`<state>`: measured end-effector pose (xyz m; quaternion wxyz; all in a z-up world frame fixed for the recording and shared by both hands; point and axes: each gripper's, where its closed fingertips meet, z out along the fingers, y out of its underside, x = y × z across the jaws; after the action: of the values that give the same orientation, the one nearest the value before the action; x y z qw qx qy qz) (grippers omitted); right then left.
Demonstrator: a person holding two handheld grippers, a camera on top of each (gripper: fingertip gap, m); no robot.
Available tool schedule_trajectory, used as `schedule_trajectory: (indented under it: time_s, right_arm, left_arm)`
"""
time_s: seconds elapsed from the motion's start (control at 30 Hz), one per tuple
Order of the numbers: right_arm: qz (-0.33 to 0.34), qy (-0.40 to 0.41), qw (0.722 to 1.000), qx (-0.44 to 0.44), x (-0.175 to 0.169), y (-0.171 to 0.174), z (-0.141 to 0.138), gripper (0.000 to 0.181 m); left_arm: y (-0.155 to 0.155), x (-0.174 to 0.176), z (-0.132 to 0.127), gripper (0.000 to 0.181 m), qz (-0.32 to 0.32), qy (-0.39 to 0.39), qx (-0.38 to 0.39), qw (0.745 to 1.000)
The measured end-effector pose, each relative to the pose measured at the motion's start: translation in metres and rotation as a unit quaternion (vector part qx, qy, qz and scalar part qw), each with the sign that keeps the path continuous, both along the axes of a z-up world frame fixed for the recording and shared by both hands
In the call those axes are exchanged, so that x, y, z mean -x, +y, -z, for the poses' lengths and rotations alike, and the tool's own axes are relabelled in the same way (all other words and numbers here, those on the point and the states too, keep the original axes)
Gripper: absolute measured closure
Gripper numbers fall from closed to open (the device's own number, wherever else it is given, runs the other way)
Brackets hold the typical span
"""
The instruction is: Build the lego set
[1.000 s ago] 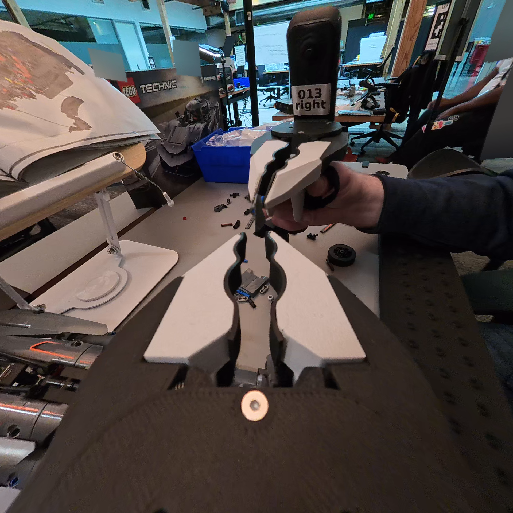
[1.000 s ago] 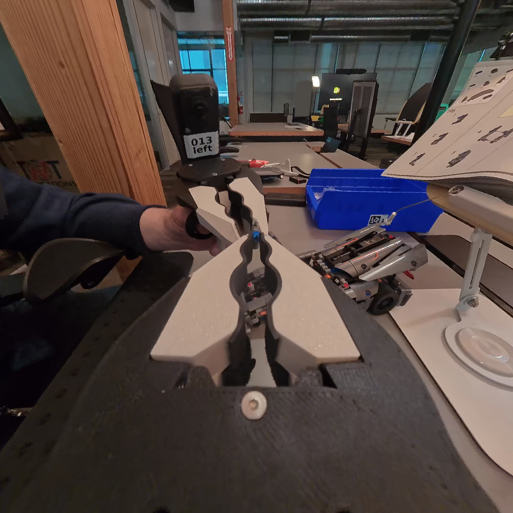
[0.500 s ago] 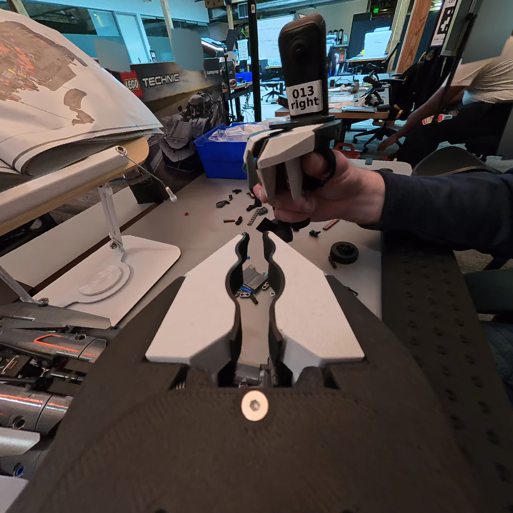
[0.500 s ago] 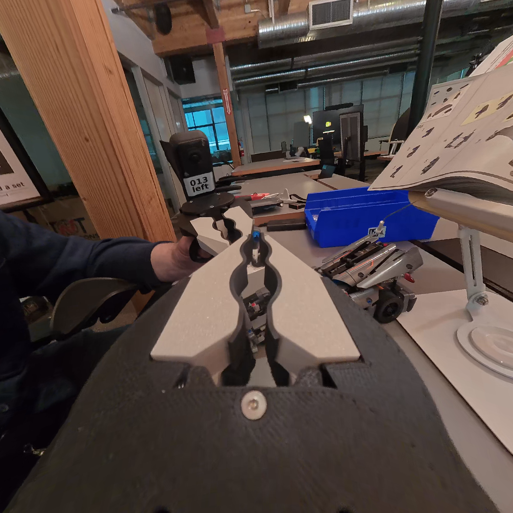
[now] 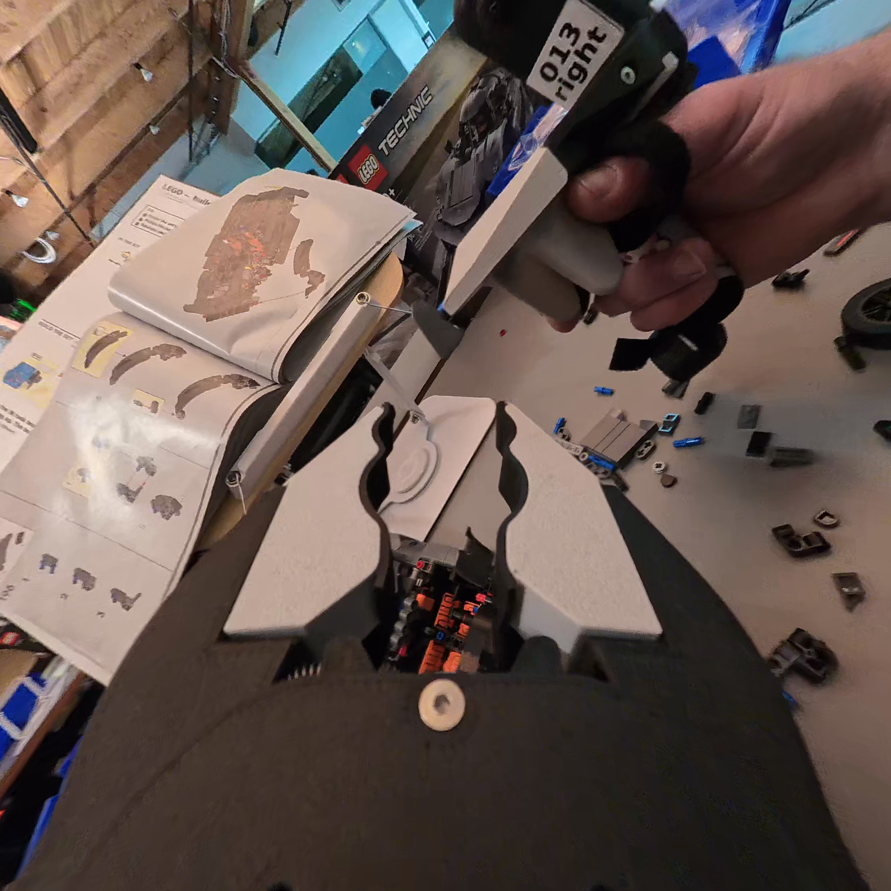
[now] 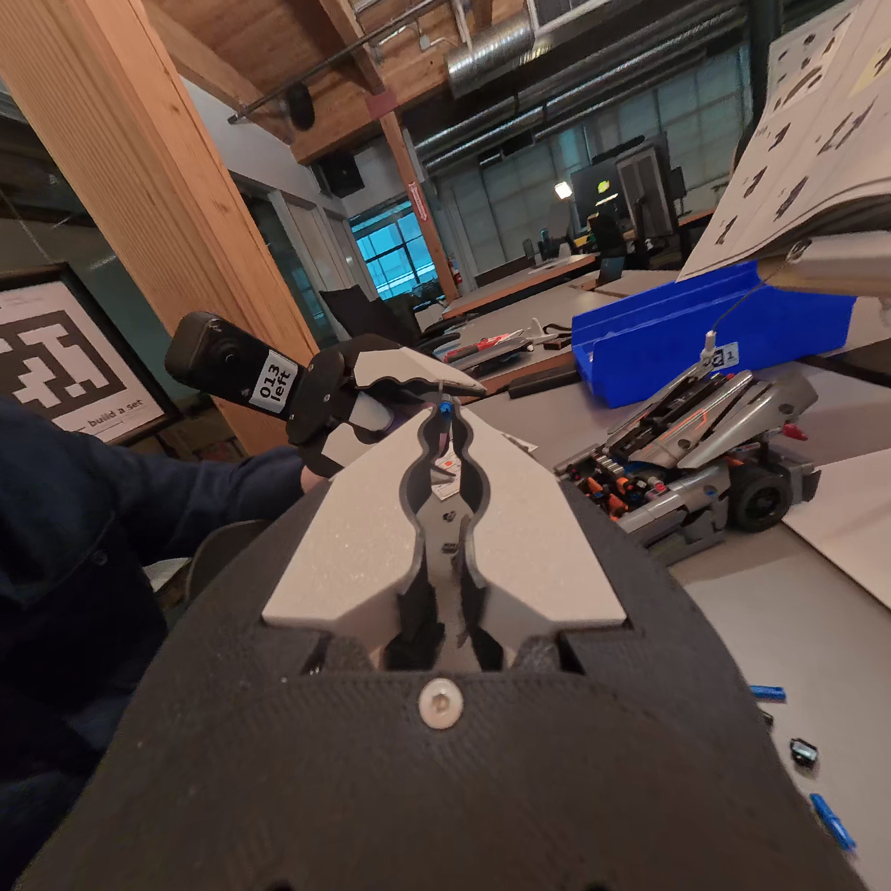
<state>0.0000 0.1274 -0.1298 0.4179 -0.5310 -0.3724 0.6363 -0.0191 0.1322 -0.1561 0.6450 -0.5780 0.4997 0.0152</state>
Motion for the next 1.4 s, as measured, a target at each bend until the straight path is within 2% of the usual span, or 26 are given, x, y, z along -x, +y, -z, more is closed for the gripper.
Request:
schedule_trajectory:
  time_s: [0.1,0.27,1.1,1.4]
  right_arm:
    - [-0.017,-0.015,1.0,0.006,0.007,-0.006,0.006,0.18]
    - [-0.04,-0.022,0.999,0.016,0.013,-0.013,0.011,0.179]
    - [-0.032,-0.061,0.998,0.003,0.017,-0.012,0.023,0.179]
    - [0.025,-0.113,0.99,-0.083,0.018,-0.007,0.029,0.174]
  left_arm:
    - [-0.001,-0.003,0.0,0.151,-0.008,0.023,-0.024,0.999]
    - [-0.005,-0.005,0.003,0.179,-0.003,0.04,-0.029,0.999]
    - [-0.013,-0.008,0.004,0.181,0.05,-0.021,0.049,0.997]
    - [-0.016,-0.008,0.002,0.181,0.077,-0.066,0.091,0.991]
